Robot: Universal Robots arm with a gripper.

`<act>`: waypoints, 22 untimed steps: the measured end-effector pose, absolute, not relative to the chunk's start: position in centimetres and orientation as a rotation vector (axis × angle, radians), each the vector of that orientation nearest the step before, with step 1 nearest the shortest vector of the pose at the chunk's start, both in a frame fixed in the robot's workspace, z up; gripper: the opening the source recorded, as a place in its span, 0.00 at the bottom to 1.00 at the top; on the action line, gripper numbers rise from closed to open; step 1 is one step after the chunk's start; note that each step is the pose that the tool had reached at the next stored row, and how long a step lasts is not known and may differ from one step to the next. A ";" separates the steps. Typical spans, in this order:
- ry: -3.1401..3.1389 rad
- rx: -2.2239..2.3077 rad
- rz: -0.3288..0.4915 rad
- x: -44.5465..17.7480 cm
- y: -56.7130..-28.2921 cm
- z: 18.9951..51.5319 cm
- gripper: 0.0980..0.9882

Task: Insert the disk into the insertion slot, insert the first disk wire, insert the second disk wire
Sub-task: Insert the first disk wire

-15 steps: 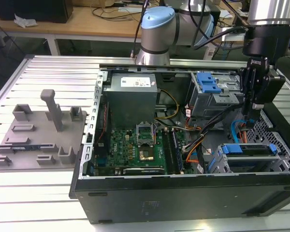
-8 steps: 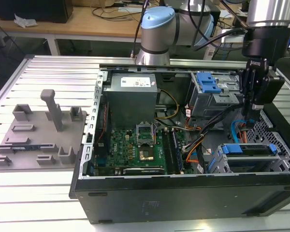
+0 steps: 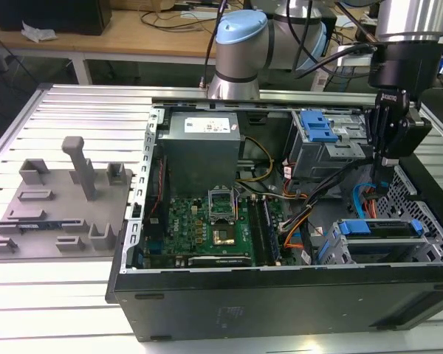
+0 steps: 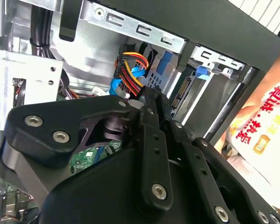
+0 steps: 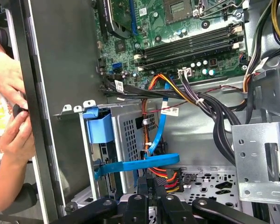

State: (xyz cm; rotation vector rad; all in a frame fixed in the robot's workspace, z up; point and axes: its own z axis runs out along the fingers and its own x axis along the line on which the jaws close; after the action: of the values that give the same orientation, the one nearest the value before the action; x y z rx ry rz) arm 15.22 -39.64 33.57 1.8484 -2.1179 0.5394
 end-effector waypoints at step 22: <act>-2.263 1.972 0.269 15.9 -45.3 35.3 0.08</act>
State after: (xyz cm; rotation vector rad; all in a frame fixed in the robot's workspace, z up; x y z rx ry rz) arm 15.85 -45.30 35.33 1.9715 -2.2629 0.2690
